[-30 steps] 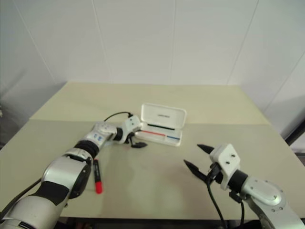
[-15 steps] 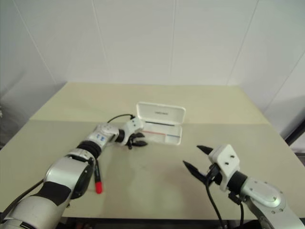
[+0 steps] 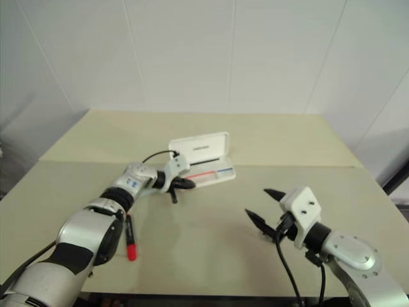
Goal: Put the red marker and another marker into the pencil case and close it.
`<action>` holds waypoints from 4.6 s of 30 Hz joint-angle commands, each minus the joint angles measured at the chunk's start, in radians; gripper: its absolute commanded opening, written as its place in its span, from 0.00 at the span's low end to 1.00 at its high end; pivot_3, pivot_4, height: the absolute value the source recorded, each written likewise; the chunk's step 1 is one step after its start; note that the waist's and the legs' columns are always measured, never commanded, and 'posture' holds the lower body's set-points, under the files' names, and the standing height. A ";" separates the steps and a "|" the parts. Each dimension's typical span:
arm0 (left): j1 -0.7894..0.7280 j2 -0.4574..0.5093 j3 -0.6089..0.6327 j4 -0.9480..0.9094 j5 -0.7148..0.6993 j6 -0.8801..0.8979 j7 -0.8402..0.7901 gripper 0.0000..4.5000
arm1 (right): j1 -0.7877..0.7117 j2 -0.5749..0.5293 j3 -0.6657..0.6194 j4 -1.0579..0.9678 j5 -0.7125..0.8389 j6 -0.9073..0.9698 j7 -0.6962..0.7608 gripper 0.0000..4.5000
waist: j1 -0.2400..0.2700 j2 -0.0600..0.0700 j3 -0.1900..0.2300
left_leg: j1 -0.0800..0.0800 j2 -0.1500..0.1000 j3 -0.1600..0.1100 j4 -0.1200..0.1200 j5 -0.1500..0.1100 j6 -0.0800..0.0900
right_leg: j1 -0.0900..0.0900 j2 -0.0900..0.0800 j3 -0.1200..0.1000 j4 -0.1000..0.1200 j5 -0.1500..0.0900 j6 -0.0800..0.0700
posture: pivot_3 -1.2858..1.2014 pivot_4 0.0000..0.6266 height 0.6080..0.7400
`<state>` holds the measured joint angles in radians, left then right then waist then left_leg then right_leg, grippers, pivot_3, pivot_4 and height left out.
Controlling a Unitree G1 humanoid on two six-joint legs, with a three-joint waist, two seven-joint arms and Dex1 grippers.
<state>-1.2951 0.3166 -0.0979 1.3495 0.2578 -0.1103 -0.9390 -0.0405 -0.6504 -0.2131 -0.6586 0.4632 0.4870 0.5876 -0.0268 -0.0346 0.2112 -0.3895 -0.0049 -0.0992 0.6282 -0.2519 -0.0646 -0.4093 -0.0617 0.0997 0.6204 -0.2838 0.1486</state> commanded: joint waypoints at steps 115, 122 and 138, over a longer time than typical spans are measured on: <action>1.050 0.080 0.349 -2.023 -0.491 1.111 0.731 0.99 | -0.214 -0.162 0.046 0.544 0.080 -0.268 0.677 1.00 | -0.001 0.001 0.000 | 0.003 0.001 0.001 0.003 0.000 0.000 | 0.003 0.000 0.002 0.000 0.000 -0.002 | 0.52 0.24 1.00; 1.018 -0.050 0.382 -2.054 -0.416 1.342 0.941 0.99 | -0.258 -0.142 0.086 0.583 0.062 -0.283 0.683 1.00 | -0.002 0.001 0.000 | 0.003 0.001 0.001 0.003 0.000 0.000 | 0.003 0.000 0.001 0.000 0.000 -0.001 | 0.52 0.24 1.00; 1.037 -0.168 0.391 -2.062 -0.412 1.678 0.945 0.86 | -0.254 -0.135 0.085 0.570 0.055 -0.275 0.661 1.00 | -0.003 0.001 0.000 | 0.004 0.001 0.002 0.003 0.000 -0.001 | 0.003 0.000 0.001 -0.001 0.000 -0.002 | 0.52 0.24 1.00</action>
<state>-0.2710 0.1587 0.2868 -0.7061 -0.1552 1.5109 0.0161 -0.2932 -0.7837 -0.1136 -0.0684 0.5141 0.2184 1.2531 -0.0299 -0.0337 0.2112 -0.3856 -0.0042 -0.0975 0.6312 -0.2523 -0.0657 -0.4057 -0.0619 0.1011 0.6187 -0.2842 0.1468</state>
